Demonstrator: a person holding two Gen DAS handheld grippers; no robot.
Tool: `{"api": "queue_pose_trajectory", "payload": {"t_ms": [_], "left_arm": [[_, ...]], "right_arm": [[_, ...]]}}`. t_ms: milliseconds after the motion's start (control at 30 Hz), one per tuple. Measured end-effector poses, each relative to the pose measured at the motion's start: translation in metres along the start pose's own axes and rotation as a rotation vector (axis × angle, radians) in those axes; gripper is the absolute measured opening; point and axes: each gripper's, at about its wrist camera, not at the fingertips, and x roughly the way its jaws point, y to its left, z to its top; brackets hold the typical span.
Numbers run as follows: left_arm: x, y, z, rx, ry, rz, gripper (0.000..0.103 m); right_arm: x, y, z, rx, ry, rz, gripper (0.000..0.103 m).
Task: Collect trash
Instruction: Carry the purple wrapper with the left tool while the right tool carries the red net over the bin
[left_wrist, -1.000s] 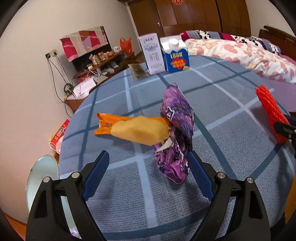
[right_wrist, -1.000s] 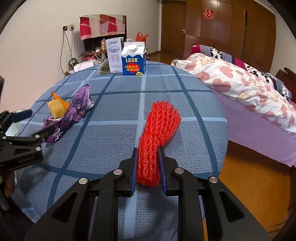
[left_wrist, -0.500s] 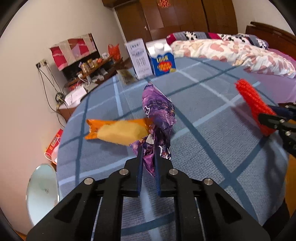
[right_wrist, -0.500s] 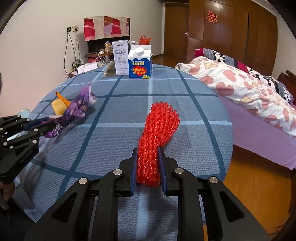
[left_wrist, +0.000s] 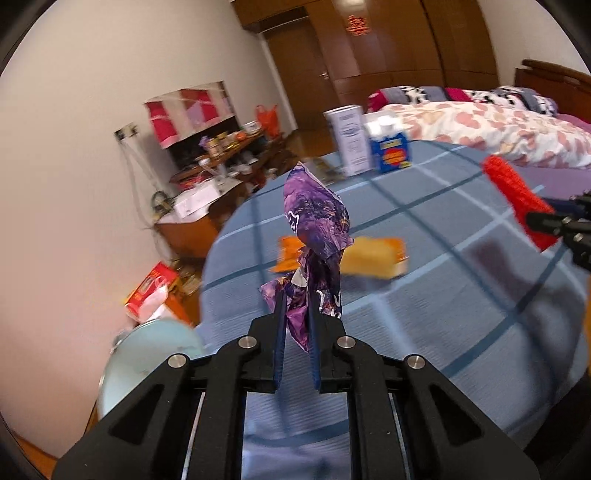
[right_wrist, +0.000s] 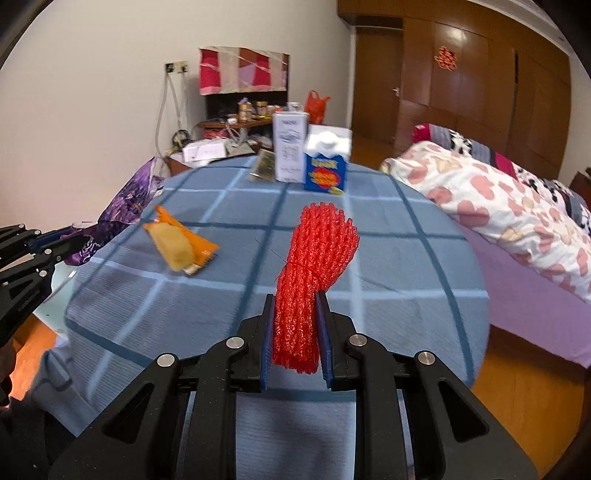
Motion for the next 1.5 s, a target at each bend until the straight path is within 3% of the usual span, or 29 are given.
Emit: {"api": "queue_pose_trajectory", "payload": {"t_ms": [333, 833, 1500], "left_arm": [[0.002, 0.076, -0.035, -0.077, 0.046, 0.110, 0.010], [-0.002, 0.151, -0.077, -0.165, 0.098, 0.235, 0.010], [-0.001, 0.200, -0.105, -0.232, 0.151, 0.323, 0.010]], "right_arm": [[0.016, 0.067, 0.029, -0.091, -0.021, 0.088, 0.021], [0.038, 0.160, 0.055, -0.229, -0.035, 0.201, 0.021], [0.061, 0.242, 0.066, -0.380, -0.025, 0.279, 0.021]]}}
